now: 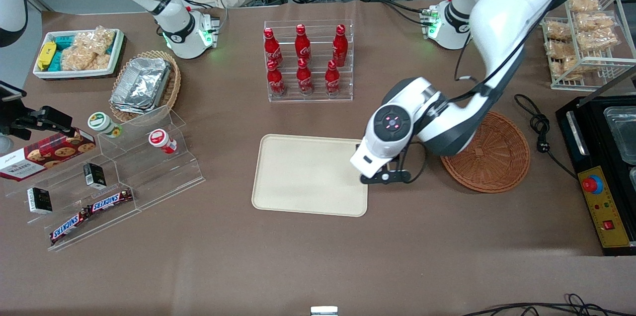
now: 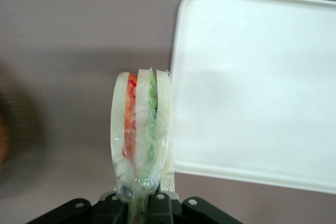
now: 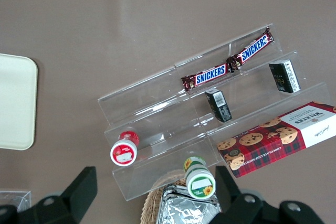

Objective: Place sandwich from basket to tray
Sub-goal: 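Carry the sandwich over the beige tray and lower it onto it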

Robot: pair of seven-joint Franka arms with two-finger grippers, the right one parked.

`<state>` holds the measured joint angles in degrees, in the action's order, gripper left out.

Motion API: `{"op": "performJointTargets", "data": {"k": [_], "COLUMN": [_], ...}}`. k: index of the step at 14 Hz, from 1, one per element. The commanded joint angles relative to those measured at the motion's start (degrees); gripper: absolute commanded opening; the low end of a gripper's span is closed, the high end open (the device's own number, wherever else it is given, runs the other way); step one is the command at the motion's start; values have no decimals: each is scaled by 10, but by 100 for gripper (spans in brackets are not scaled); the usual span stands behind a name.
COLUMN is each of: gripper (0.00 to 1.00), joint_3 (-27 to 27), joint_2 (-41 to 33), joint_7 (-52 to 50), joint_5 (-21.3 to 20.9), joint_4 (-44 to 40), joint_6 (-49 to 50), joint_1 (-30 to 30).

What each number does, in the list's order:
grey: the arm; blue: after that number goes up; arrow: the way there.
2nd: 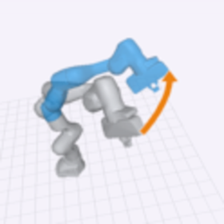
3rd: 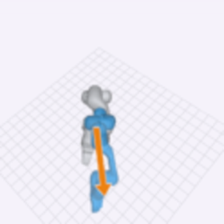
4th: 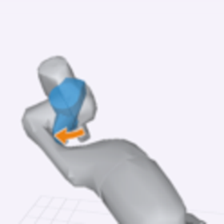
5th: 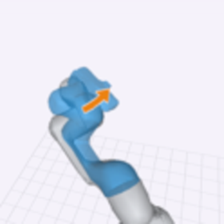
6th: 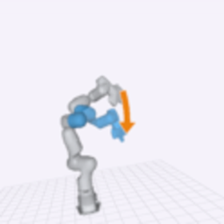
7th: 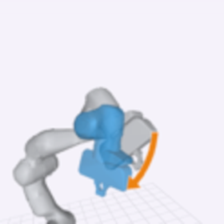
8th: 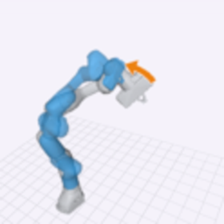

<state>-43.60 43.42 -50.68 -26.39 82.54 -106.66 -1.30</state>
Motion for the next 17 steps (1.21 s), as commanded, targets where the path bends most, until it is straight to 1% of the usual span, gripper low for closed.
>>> {"op": "performJointTargets", "data": {"k": [1, 3, 4, 12, 17], "gripper": [11, 10, 10, 12, 15], "joint_3": [52, 86, 96, 96, 96], "joint_2": [32, 47, 52, 58, 59], "joint_7": [-13, -20, -28, -19, -18], "joint_5": [-11, -11, -9, -6, -6], "joint_4": [-41, -42, -43, -45, -41], "joint_6": [-33, -54, -59, -87, -132], "joint_1": [-64, -105, -110, -108, -109]}}
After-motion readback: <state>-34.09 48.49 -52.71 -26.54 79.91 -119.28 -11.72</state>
